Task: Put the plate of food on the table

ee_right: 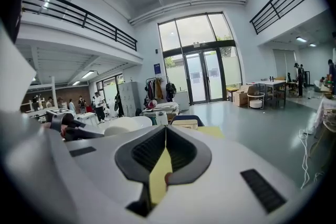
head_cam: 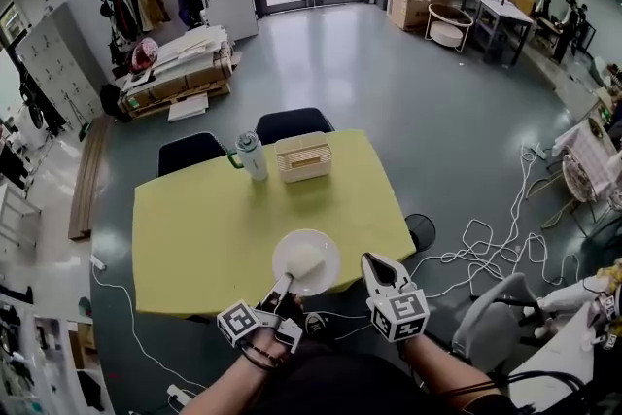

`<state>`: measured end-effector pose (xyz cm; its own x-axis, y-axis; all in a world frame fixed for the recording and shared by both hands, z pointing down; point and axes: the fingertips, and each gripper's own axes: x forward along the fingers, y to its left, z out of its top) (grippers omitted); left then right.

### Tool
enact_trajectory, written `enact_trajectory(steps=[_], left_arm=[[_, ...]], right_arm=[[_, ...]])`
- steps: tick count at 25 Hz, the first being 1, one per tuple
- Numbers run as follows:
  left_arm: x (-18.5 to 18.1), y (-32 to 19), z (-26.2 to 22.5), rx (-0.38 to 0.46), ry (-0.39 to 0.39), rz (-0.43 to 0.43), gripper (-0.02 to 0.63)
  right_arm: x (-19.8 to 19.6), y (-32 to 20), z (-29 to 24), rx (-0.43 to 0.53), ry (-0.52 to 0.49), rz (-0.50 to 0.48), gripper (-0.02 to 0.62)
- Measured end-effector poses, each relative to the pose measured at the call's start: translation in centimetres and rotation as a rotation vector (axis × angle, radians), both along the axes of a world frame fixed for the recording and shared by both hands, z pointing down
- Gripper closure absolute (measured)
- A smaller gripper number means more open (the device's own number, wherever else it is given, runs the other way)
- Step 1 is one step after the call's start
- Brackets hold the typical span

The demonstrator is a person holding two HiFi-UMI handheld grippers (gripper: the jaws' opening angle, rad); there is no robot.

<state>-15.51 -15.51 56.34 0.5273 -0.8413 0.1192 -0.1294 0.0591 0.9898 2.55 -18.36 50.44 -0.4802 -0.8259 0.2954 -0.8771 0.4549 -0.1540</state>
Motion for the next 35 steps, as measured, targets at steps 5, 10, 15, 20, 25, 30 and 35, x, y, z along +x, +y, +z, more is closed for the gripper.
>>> enact_trajectory(steps=[5, 10, 15, 20, 25, 30, 35], left_arm=[[-1.1, -3.9, -0.7, 0.011, 0.032, 0.026, 0.585], [-1.2, -6.0, -0.5, -0.022, 0.033, 0.040, 0.586], [-0.4, -7.7, -0.3, -0.020, 0.043, 0.028, 0.584], [0.3, -9.4, -0.1, -0.030, 0.001, 0.009, 0.586], [1.3, -11.9, 0.1, 0.002, -0.005, -0.060, 0.586], [3.1, -13.6, -0.1, 0.022, 0.010, -0.116, 0.586], [4.3, -15.6, 0.5, 0.036, -0.008, -0.138, 0.588]], right_arm=[[-1.5, -3.2, -0.2, 0.001, 0.006, 0.020, 0.583], [-1.3, -5.3, -0.5, 0.000, 0.009, 0.044, 0.582], [-0.7, -6.9, -0.4, 0.002, 0.014, 0.031, 0.583], [-0.9, -9.8, -0.5, 0.013, 0.001, -0.025, 0.582], [0.0, -13.4, -0.9, 0.024, -0.017, -0.094, 0.582], [1.3, -15.7, -0.8, 0.021, -0.042, -0.169, 0.583], [1.6, -17.9, -0.5, 0.005, -0.054, -0.226, 0.583]])
